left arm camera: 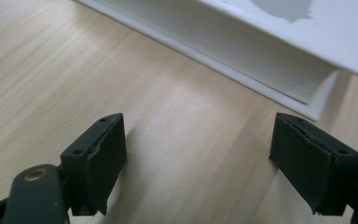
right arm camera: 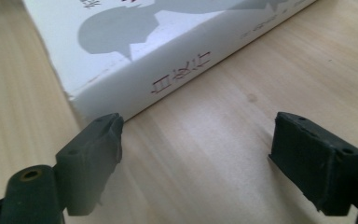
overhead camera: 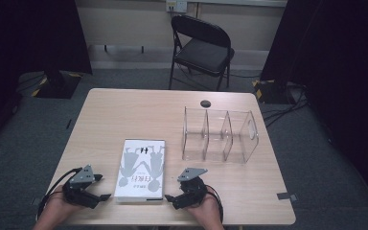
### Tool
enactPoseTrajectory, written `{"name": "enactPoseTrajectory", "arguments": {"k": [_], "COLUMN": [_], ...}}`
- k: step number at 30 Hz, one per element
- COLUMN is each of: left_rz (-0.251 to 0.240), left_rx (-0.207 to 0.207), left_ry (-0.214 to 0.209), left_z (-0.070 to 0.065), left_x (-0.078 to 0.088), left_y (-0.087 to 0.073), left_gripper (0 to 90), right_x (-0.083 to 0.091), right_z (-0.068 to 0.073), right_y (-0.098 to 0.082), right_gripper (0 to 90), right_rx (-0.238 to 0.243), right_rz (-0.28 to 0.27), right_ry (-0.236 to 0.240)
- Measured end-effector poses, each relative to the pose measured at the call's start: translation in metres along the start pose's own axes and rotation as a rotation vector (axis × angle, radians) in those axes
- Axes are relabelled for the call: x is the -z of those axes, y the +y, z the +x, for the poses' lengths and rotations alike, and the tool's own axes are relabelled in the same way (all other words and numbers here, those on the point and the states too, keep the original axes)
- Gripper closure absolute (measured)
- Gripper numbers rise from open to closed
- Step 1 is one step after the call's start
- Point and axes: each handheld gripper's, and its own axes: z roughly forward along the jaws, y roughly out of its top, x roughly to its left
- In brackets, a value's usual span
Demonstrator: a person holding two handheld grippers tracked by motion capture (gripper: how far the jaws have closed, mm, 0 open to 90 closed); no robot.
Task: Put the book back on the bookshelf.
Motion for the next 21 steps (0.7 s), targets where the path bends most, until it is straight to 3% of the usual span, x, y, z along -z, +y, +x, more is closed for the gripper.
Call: {"name": "enactPoseTrajectory", "arguments": {"k": [2,3,4,7,10,16,17,20,21], "left_rz": [0.004,0.003,-0.001,-0.017,-0.008,-0.025,-0.033,-0.032,-0.054], "left_rx": [-0.009,-0.014,-0.025,-0.056,-0.084,-0.087,-0.076,-0.075,-0.079], "left_ry": [-0.004,-0.014,-0.017,-0.067,-0.081,-0.087,-0.074,-0.058,-0.05], "left_z": [-0.002,-0.005,-0.006,-0.015,-0.021,-0.033,-0.034,-0.034,-0.036], "left_x": [0.001,0.002,0.003,0.004,0.002,-0.007,-0.009,-0.012,-0.015], "left_y": [0.0,-0.001,-0.002,-0.004,-0.001,0.007,0.01,0.013,0.015], "left_gripper": [19.1,21.1,21.1,25.7,25.7,28.8,34.7,37.2,40.3], "right_x": [0.001,0.0,0.0,-0.007,-0.011,-0.017,-0.019,-0.019,-0.019], "right_z": [0.002,0.006,0.006,0.015,0.018,0.02,0.021,0.02,0.02], "right_y": [-0.001,0.0,0.0,0.003,0.005,0.008,0.009,0.01,0.01], "right_gripper": [17.0,16.3,16.3,14.6,14.0,14.4,15.4,17.3,17.8], "right_rx": [0.02,0.064,0.064,0.144,0.17,0.171,0.164,0.165,0.157], "right_rz": [0.006,0.021,0.021,0.031,0.037,0.019,0.017,0.012,0.009], "right_ry": [0.006,0.015,0.015,0.043,0.052,0.031,0.026,0.021,0.015]}}
